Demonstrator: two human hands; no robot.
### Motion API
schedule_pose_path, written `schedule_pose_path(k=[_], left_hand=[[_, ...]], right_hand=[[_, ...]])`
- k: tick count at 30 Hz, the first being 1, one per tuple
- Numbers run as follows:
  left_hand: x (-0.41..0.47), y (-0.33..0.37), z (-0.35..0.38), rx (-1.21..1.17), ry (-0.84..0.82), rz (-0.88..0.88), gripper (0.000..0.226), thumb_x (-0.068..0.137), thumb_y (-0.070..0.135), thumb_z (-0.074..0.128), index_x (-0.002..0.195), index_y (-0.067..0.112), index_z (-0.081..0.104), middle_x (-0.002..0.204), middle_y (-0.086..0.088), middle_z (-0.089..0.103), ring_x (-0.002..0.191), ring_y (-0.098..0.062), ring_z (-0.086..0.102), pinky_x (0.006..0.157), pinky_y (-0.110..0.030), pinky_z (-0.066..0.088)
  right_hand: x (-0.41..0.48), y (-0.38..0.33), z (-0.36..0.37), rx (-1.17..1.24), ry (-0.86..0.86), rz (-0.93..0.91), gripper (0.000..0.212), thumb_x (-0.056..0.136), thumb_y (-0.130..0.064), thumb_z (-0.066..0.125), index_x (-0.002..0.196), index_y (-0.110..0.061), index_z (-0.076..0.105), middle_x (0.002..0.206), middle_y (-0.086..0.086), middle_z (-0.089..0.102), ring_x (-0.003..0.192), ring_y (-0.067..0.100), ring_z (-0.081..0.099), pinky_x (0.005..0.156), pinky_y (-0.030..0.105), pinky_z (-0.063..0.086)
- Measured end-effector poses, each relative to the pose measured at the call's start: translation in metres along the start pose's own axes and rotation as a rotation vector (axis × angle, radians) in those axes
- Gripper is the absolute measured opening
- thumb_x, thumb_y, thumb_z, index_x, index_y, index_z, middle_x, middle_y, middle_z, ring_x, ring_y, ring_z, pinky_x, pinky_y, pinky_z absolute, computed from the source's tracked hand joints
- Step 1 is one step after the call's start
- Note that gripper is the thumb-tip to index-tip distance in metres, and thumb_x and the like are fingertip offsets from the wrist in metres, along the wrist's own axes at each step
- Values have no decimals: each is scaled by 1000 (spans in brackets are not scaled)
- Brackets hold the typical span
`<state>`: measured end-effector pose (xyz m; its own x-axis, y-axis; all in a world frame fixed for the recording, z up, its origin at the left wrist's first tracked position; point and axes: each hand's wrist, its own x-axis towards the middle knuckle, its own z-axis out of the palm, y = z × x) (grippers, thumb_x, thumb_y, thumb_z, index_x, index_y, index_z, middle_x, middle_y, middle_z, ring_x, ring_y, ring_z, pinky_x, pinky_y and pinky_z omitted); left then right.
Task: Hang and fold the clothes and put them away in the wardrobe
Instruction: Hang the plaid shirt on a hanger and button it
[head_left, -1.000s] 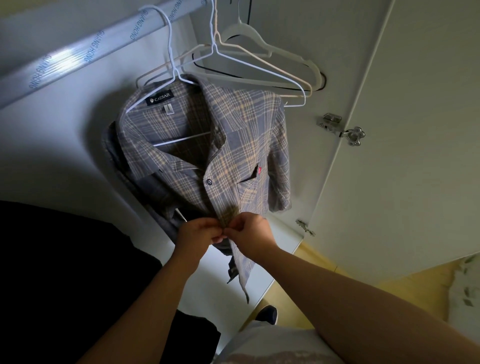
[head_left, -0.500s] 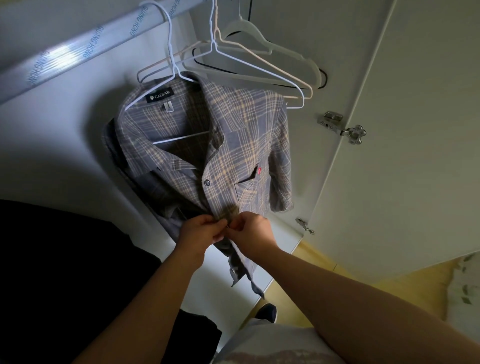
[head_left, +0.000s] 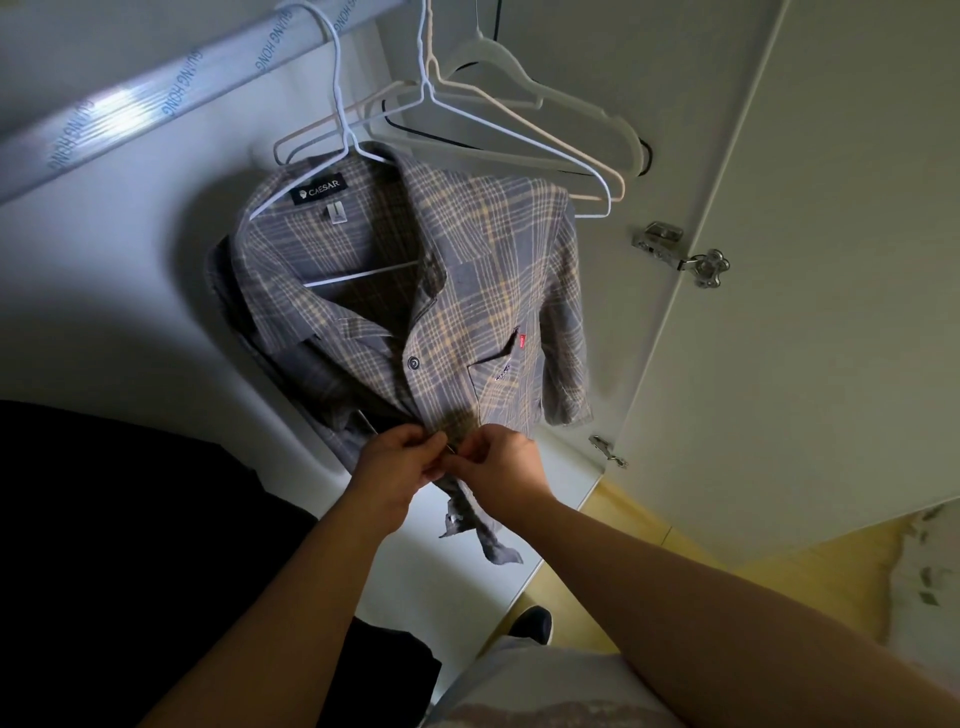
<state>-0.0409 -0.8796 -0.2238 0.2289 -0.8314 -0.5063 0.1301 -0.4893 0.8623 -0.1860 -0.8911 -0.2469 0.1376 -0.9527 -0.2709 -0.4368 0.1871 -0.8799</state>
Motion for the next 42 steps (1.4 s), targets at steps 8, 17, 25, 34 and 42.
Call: schedule_pose_path(k=[8,17,25,34,42], left_hand=[[5,-1,-1,-124,6,-75,4,97,0,62,98,-2,65,83,-10,75,70,-16,75,60,-23,57],[2,0,-2,128,34,80,12,95,7,67,94,-6,66,95,-22,71,87,-28,68,73,-34,56],[3,-2,-7,166,2,81,12,95,7,67,96,-5,70,96,-17,75,87,-24,71,72,-28,56],[0,0,-7,171,-27,69,12,98,2,61,99,-6,70,90,-11,76,79,-14,73,70,-23,59],[-3,7,-1,161,15,61,10,96,1,62,97,3,72,87,-7,75,77,-13,71,60,-16,53]], right_hand=[[-3,-3,0,14,-41,-13,26,80,-36,82,75,-26,59,58,-11,58,49,-11,55,39,7,35],[-6,-4,-2,76,-20,60,42,87,-55,67,86,-13,66,79,4,74,72,20,68,66,32,56],[-8,-9,-3,507,-140,259,26,95,-24,71,95,1,71,77,8,77,70,20,75,69,28,63],[-1,-7,-2,563,-164,311,17,98,-22,67,90,-7,71,71,5,76,69,21,76,66,29,63],[2,-4,-5,533,-178,324,11,90,-21,71,95,-11,72,74,-2,73,76,17,70,74,33,62]])
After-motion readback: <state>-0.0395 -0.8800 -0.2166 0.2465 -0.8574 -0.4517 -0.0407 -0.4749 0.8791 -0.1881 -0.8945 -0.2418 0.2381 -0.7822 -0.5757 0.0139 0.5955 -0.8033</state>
